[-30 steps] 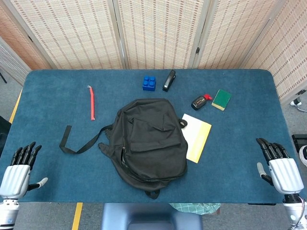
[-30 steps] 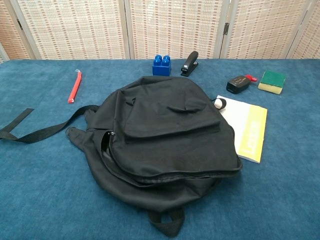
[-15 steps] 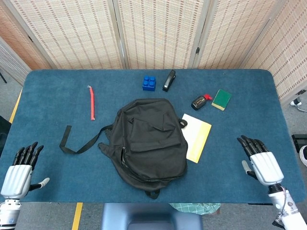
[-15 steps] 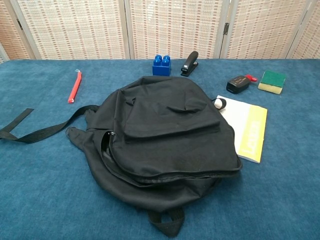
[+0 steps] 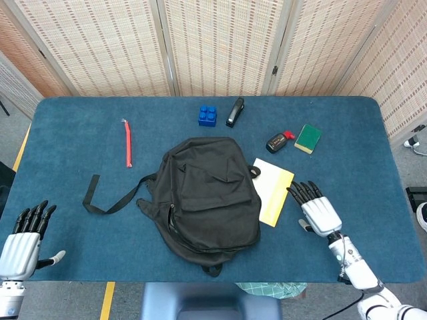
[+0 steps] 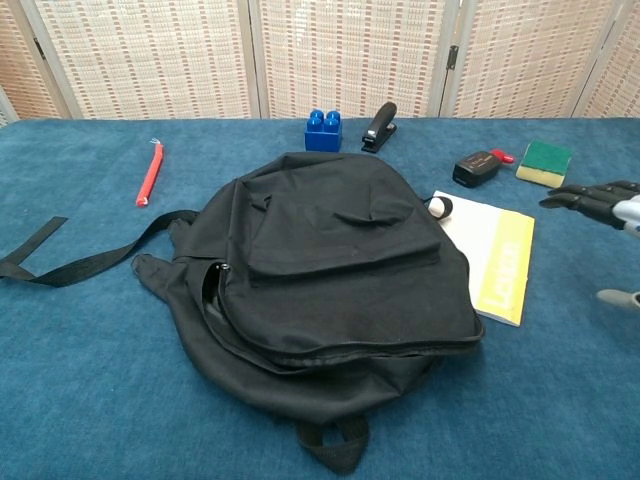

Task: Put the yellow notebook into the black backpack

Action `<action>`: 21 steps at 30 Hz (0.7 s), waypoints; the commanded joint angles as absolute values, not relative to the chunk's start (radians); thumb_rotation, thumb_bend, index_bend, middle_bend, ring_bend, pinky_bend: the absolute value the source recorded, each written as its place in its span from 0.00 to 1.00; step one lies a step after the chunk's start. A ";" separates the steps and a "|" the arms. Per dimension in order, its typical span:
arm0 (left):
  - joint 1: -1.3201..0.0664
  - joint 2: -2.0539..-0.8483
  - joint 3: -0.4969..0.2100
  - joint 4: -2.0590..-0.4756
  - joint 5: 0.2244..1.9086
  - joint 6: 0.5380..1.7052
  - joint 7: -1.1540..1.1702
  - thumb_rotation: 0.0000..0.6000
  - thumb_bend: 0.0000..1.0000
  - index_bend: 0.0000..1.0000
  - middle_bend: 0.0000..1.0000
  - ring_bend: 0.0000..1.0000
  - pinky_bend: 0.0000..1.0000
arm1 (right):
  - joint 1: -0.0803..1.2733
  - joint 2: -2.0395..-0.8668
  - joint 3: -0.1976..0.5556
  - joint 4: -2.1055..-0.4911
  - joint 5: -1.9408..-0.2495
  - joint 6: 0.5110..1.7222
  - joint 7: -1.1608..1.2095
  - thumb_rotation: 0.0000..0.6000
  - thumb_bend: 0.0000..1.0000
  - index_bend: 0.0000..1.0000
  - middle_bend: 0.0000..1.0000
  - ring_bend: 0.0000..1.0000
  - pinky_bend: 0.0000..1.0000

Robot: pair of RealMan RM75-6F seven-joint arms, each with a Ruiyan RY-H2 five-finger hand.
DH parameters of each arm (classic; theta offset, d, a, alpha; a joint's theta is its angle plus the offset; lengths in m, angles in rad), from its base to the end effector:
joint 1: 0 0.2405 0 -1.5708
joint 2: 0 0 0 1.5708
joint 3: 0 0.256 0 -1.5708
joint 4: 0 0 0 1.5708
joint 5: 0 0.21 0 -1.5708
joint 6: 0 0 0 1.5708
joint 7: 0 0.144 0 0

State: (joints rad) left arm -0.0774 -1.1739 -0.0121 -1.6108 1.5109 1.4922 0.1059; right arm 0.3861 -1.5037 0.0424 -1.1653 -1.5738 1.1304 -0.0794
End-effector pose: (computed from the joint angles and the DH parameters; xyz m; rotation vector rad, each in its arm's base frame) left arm -0.3085 0.1703 0.1367 -1.4283 -0.8860 -0.8479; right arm -0.2974 -0.2728 0.0216 1.8414 -0.7811 0.7729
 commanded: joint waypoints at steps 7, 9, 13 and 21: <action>-0.075 -1.175 -0.014 -1.608 1.504 1.489 0.108 1.00 0.11 0.00 0.03 0.06 0.00 | 0.448 -1.639 0.033 -0.975 -1.593 1.104 -0.010 1.00 0.31 0.00 0.04 0.06 0.04; -0.077 -1.177 -0.014 -1.608 1.505 1.487 0.110 1.00 0.11 0.00 0.03 0.06 0.00 | 0.455 -1.662 0.030 -0.943 -1.601 1.112 0.007 1.00 0.31 0.00 0.04 0.06 0.04; -0.078 -1.178 -0.015 -1.608 1.504 1.485 0.111 1.00 0.11 0.00 0.03 0.06 0.00 | 0.468 -1.696 0.022 -0.890 -1.612 1.122 0.034 1.00 0.31 0.00 0.05 0.06 0.04; -0.075 -1.180 -0.016 -1.601 1.495 1.483 0.108 1.00 0.11 0.00 0.03 0.06 0.00 | 0.483 -1.737 0.016 -0.817 -1.620 1.148 0.076 1.00 0.39 0.00 0.05 0.07 0.04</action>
